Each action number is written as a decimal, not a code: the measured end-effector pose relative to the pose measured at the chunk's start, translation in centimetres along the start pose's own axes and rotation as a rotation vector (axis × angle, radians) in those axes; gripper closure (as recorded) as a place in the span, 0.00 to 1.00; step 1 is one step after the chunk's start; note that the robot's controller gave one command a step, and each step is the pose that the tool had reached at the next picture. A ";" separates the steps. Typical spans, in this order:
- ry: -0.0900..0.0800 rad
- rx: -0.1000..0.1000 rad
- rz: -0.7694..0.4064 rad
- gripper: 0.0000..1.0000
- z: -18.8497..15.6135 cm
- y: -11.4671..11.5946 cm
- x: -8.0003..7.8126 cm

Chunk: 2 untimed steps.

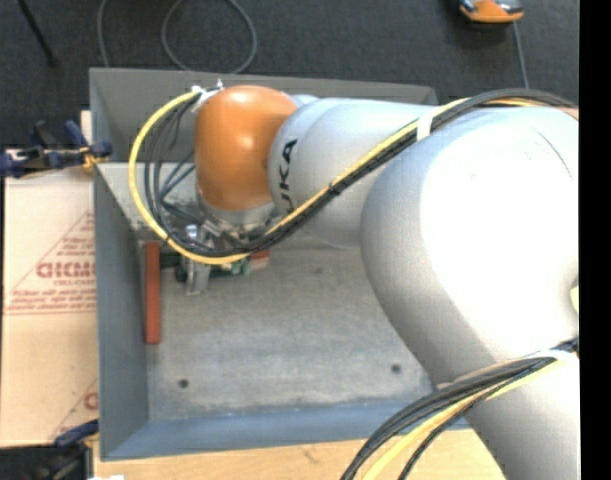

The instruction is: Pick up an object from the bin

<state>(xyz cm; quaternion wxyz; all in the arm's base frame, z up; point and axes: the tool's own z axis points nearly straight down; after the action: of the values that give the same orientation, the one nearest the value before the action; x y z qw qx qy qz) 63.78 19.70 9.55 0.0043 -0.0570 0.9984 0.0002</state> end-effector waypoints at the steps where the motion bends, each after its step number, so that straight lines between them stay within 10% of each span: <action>1: -0.004 0.000 0.001 1.00 -6.8 -0.1 -0.3; 2: 0.000 0.001 0.002 1.00 -8.1 -0.2 -0.6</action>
Offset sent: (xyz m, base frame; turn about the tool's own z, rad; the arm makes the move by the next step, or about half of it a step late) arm -0.0003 0.0001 0.0619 0.0000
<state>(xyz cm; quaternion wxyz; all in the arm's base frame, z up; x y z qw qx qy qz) 64.28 19.59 17.65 0.0041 -0.0558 0.9984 -0.0004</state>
